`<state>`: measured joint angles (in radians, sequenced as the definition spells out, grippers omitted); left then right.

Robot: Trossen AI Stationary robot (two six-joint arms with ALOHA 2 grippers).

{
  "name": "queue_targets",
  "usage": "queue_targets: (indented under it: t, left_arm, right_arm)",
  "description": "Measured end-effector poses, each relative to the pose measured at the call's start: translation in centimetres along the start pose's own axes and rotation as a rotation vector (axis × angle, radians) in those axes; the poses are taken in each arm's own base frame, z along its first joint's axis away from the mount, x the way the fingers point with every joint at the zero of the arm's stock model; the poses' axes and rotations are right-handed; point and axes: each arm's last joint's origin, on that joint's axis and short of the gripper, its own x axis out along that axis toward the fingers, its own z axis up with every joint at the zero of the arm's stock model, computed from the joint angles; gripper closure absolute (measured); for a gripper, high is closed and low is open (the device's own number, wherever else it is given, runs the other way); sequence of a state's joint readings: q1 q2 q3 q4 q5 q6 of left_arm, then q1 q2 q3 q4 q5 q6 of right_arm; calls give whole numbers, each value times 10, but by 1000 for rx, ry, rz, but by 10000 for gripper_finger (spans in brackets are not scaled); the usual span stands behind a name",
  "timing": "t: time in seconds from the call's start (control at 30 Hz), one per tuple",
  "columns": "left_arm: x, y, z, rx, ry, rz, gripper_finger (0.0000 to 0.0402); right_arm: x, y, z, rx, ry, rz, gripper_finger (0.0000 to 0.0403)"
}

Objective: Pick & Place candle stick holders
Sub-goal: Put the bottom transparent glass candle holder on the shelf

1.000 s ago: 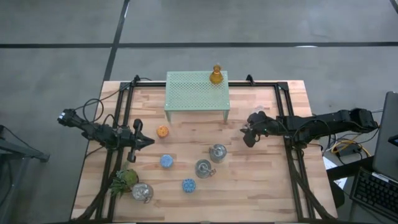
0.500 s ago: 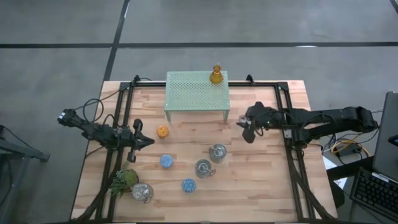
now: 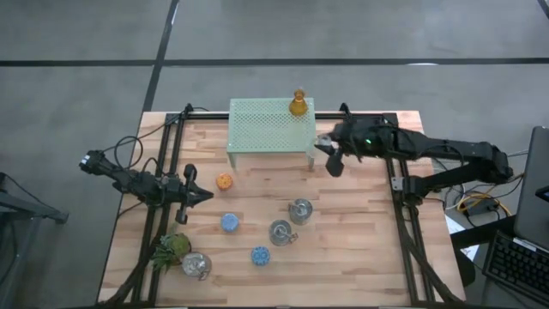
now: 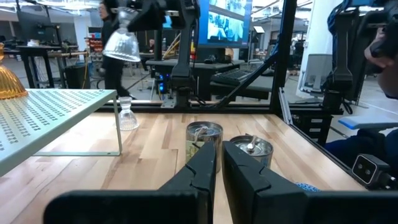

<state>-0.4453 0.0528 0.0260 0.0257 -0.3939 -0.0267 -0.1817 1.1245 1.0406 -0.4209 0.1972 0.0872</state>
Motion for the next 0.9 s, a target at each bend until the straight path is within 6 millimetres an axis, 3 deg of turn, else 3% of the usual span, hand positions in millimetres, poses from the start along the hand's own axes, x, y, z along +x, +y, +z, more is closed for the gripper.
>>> queue_targets:
  t: [0.27, 0.5, 0.67, 0.9]
  left_arm:
    - [0, 0, 0, 0, 1, 0, 371]
    - [0, 0, 0, 0, 0, 0, 371]
    - [0, 0, 0, 0, 0, 0, 371]
    - [0, 0, 0, 0, 0, 0, 371]
  right_arm:
    - [54, -19, 26, -92, 137, -23, 271]
    - [94, -45, 33, -83, 213, -26, 271]
    - [111, -67, 30, -40, 243, -48, 271]
    - [119, -88, 24, 9, 255, -47, 271]
